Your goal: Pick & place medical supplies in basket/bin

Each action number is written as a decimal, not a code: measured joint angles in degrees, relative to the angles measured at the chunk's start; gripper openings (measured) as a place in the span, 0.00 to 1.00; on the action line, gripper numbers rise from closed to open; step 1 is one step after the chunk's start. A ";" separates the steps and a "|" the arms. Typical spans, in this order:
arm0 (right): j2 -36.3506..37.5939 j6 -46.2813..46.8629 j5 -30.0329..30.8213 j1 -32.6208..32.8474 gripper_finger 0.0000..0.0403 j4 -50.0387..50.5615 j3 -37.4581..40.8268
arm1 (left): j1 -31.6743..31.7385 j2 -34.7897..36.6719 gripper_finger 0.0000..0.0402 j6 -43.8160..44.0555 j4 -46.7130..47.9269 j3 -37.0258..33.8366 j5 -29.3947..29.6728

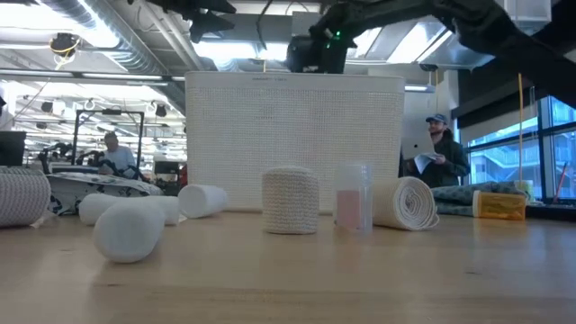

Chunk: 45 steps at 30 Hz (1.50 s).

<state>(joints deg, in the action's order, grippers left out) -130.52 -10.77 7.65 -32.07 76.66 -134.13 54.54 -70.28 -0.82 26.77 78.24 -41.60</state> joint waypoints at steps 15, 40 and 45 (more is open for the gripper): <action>-3.27 1.51 -0.80 -0.40 0.32 0.15 0.02 | 0.00 0.00 0.50 0.00 0.37 0.02 0.00; -5.77 1.45 -1.74 -0.40 0.33 2.36 0.04 | 0.00 0.00 0.50 0.04 1.80 0.04 -0.02; -5.77 1.32 -1.73 -0.40 0.37 2.07 0.04 | 0.00 0.00 0.50 0.02 1.79 0.04 -0.02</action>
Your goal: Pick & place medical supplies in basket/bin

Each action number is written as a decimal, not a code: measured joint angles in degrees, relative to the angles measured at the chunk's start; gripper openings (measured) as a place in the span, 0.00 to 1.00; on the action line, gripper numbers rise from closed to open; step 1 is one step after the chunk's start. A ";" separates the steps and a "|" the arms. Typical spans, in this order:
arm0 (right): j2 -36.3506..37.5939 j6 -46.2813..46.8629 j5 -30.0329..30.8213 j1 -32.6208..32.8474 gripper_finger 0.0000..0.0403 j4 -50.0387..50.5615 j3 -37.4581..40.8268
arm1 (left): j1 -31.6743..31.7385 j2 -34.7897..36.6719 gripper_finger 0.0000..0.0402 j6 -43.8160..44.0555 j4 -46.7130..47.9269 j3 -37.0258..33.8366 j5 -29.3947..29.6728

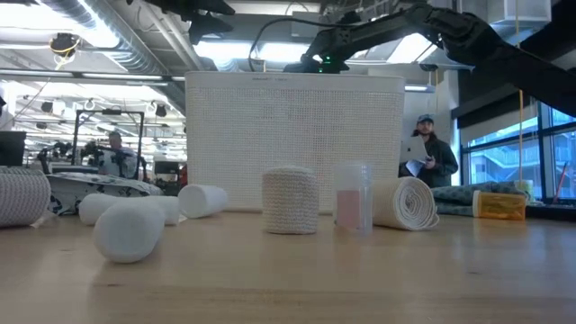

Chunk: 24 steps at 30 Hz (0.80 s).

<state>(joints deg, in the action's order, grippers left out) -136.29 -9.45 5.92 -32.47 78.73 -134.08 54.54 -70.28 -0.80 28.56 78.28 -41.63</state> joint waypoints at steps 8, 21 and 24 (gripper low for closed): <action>0.00 -0.04 0.02 0.00 0.49 -0.08 0.00 | 0.00 0.00 0.50 0.00 0.00 0.00 0.00; 2.37 0.18 0.03 0.05 0.54 -2.08 -0.87 | 0.00 0.00 0.50 0.00 -0.02 0.00 0.01; 3.96 0.40 0.03 0.09 0.54 -2.03 -0.87 | 0.00 0.00 0.50 -0.04 -0.03 0.00 0.02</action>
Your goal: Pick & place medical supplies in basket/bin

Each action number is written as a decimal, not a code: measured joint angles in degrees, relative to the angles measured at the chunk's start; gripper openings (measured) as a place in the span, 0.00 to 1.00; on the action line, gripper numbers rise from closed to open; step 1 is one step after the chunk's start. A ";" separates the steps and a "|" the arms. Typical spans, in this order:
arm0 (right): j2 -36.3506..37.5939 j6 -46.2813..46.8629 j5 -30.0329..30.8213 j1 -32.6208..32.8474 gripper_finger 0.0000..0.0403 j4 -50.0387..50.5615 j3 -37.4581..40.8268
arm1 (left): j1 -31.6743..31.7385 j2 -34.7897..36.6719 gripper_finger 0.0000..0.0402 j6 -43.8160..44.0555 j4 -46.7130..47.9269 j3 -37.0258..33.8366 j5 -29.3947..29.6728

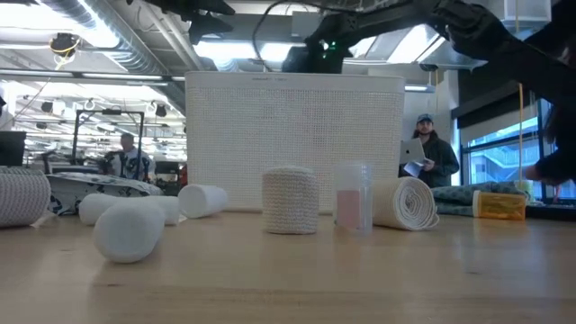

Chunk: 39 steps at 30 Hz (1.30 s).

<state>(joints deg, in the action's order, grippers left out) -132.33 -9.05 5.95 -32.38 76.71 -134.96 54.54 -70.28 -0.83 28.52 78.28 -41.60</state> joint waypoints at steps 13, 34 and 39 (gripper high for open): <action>11.65 -0.27 -0.03 2.74 0.54 -3.35 0.00 | -0.01 0.93 0.50 -4.49 2.71 0.00 0.74; 25.31 2.90 -15.93 14.79 0.54 0.75 1.76 | -18.43 6.86 0.08 15.48 42.44 -3.88 40.83; 25.29 2.87 -16.15 17.67 0.54 -0.31 6.55 | -24.54 7.00 0.01 24.83 42.21 -12.71 42.85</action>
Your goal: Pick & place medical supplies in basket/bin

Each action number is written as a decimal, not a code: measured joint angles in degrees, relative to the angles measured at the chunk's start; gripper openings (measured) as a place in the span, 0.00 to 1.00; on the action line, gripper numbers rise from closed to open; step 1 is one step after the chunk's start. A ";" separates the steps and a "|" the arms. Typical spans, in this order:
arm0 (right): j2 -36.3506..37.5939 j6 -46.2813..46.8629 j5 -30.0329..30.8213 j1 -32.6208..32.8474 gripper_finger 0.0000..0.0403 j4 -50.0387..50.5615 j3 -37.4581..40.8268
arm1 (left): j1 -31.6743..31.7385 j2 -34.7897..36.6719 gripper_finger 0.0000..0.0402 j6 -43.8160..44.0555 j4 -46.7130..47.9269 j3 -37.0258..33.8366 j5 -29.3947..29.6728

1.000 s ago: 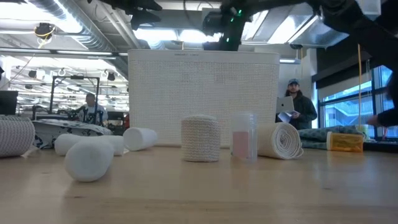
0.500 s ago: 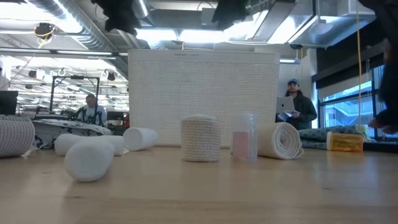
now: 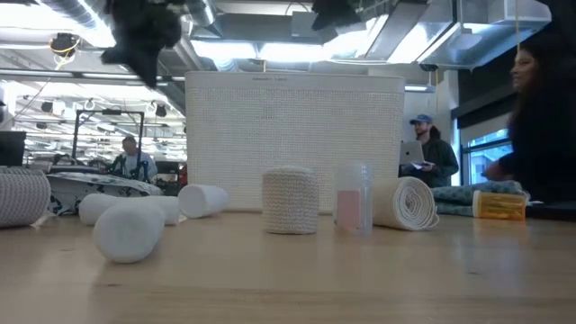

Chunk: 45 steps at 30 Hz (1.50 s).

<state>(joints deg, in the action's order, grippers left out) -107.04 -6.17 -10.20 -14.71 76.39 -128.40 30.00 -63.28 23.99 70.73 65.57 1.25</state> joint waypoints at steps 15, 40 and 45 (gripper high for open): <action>0.31 28.24 14.87 13.19 0.54 1.94 7.70 | -11.65 3.48 0.00 11.70 -8.37 -20.38 4.05; -0.13 31.43 16.35 32.63 0.54 -28.23 39.25 | -11.65 3.88 0.01 9.33 -17.31 -35.34 3.68; -0.13 31.53 17.07 32.83 0.54 -33.01 43.99 | -11.65 3.87 0.01 9.28 -18.58 -35.42 3.77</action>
<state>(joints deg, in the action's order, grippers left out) -107.17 25.36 6.88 18.12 43.39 -84.41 18.35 -59.41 33.28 52.15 30.15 5.02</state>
